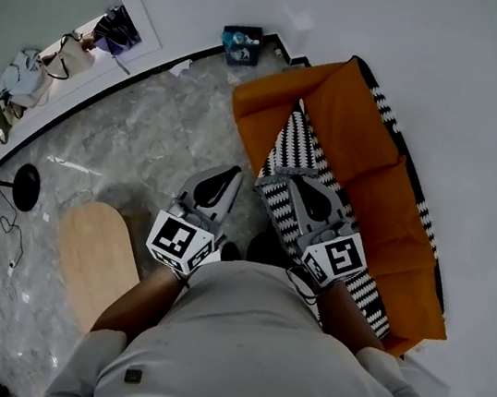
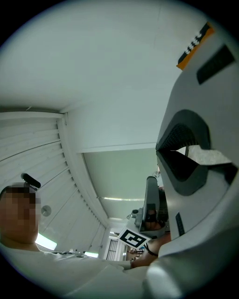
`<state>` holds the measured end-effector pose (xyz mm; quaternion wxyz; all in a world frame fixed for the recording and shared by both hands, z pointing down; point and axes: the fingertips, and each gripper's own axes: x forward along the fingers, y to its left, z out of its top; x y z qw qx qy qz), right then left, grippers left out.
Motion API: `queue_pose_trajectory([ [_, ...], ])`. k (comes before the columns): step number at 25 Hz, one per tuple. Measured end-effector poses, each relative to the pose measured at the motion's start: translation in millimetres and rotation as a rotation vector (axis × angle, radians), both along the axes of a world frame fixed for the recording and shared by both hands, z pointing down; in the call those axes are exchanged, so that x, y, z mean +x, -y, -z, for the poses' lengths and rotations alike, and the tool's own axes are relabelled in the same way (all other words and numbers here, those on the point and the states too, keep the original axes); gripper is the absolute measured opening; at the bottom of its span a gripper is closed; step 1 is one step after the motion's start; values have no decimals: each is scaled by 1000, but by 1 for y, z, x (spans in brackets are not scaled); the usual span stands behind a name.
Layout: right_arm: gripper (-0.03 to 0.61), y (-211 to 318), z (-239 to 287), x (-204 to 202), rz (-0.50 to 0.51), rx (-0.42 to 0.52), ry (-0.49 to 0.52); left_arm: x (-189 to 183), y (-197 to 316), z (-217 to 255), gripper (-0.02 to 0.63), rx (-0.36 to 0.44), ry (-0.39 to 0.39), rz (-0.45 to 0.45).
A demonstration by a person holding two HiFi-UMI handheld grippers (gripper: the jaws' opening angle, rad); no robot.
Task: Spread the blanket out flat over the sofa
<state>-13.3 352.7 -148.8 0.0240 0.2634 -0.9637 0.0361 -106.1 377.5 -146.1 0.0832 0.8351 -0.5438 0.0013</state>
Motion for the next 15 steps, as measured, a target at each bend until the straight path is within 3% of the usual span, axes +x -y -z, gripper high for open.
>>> queue_pose_trajectory([
  [5,25,54,-10,4,15,-16,3,-3,50,-6,9,-12,9,31],
  [15,25,172,-24,61,-27,-43,5,27,156,-14,9,-36,57,57],
])
